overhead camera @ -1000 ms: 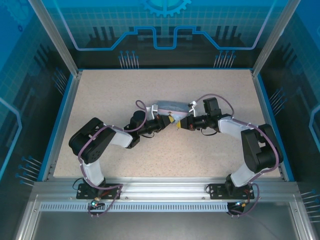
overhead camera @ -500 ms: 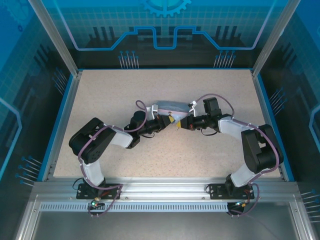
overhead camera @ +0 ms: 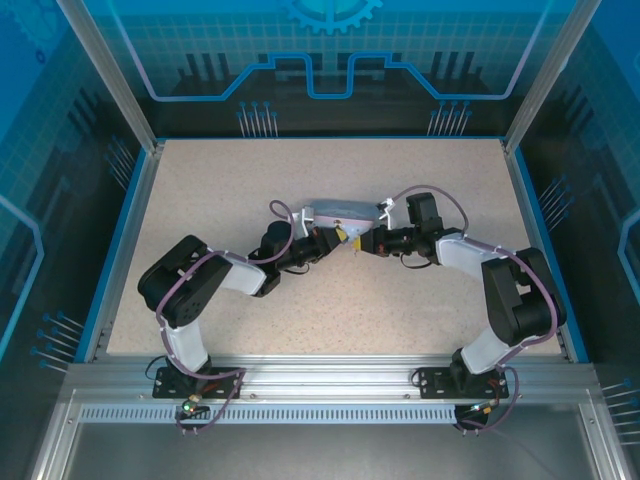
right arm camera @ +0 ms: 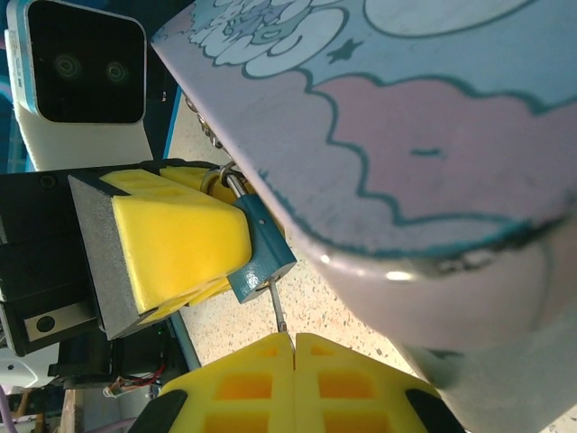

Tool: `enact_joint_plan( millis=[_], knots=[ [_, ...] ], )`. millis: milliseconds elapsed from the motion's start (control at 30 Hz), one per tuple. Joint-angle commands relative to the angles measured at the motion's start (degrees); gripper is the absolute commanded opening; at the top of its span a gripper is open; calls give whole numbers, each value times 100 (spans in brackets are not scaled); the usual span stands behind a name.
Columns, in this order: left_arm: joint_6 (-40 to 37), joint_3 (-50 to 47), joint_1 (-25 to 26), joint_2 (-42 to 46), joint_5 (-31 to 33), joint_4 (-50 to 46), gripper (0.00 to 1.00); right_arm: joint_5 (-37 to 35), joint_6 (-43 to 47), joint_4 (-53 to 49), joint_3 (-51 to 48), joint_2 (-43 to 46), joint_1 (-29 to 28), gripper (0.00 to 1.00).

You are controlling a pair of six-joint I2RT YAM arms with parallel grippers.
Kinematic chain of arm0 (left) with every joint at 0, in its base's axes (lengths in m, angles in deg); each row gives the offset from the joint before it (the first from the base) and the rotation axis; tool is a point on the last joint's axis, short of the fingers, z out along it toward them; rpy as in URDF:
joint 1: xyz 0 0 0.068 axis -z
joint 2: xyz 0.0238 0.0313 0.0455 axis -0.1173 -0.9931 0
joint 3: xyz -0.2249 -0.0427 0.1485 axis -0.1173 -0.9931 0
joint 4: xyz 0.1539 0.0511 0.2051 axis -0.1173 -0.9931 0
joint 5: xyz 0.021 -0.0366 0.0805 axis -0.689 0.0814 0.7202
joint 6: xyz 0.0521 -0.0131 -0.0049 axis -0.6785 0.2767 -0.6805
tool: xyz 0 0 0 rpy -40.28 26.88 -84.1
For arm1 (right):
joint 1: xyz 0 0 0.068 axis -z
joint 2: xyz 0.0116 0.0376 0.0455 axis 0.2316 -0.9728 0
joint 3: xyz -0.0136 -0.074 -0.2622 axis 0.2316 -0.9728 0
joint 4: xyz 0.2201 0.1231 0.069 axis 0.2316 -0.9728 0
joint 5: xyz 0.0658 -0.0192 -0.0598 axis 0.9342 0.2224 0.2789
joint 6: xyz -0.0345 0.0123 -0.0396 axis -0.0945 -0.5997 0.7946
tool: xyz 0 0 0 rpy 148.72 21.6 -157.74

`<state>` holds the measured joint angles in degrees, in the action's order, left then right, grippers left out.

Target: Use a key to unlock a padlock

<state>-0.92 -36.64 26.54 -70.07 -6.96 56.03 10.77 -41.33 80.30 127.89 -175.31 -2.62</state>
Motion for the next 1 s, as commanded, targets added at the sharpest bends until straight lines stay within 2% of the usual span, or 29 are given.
enact_joint_plan(
  millis=[0,133,233,633,967],
  knots=[
    [62,243,284,-61,-411,548,0,-254,-211,654,-43,-93,-64,0],
    [107,225,325,-71,-277,641,0,-221,-817,1539,-340,-159,-77,0],
    [139,221,363,-75,-185,680,0,-300,-1036,1817,-444,-136,-106,0],
    [227,246,393,-113,-239,755,0,-394,-1151,2011,-413,-209,-65,0],
    [209,256,394,-113,-397,755,0,-141,-1113,2018,-219,-278,89,0]
  ],
)
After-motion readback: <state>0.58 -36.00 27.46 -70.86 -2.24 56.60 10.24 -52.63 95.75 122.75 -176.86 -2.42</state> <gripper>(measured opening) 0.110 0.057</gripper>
